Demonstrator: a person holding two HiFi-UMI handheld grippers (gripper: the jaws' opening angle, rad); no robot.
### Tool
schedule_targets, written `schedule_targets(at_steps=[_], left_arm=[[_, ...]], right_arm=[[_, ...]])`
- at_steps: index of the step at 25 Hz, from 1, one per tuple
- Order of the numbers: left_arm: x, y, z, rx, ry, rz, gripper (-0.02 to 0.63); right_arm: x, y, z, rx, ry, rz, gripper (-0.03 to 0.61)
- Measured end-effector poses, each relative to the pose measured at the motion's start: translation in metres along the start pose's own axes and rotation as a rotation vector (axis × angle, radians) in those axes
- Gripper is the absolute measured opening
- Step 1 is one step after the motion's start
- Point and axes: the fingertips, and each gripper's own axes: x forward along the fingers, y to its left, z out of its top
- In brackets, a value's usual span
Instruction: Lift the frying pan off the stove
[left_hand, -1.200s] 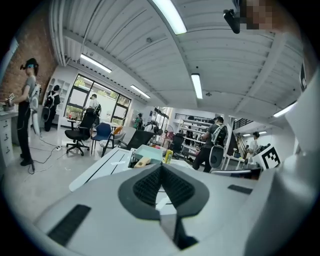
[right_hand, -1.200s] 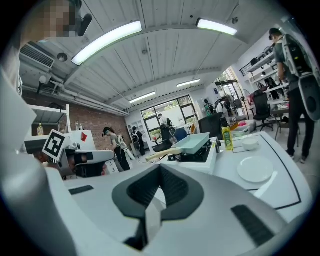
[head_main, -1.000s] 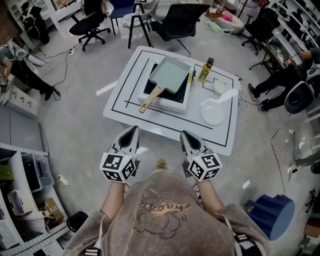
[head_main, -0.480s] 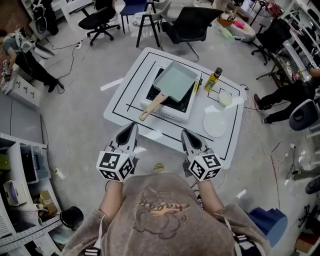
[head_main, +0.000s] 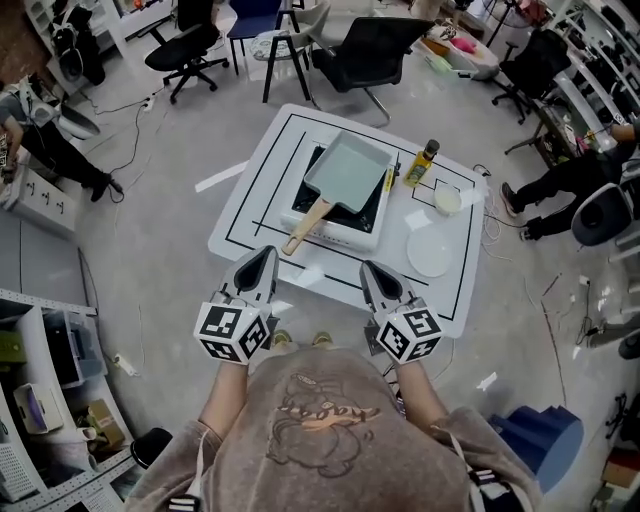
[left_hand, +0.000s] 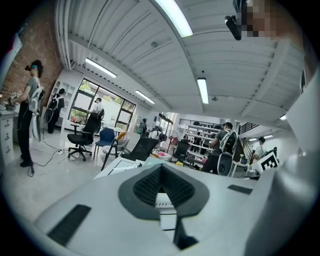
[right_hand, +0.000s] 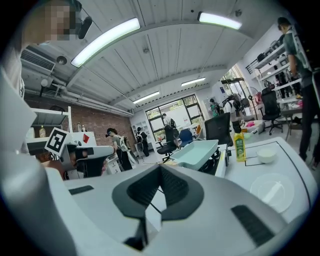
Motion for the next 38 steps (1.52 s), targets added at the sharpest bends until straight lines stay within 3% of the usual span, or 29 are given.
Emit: schedule_targets(at_steps=[16, 25, 33, 38], left_arm=[[0.010, 0.011, 0.004, 0.015, 0.028, -0.107, 0.006], [0.010, 0.014, 0.005, -0.002, 0.027, -0.140, 0.006], [0.010, 0.015, 0.004, -0.008, 0.023, -0.142, 0.006], [0.007, 0.018, 0.003, -0.011, 0.025, -0.139, 0.006]], right_arm=[[0.014, 0.014, 0.002, -0.008, -0.023, -0.060, 0.000], [0.019, 0.025, -0.002, 0.015, -0.026, -0.031, 0.002], [0.022, 0.029, -0.003, 0.021, -0.022, -0.016, 0.082], [0.029, 0.041, -0.006, 0.033, 0.011, 0.050, 0.184]])
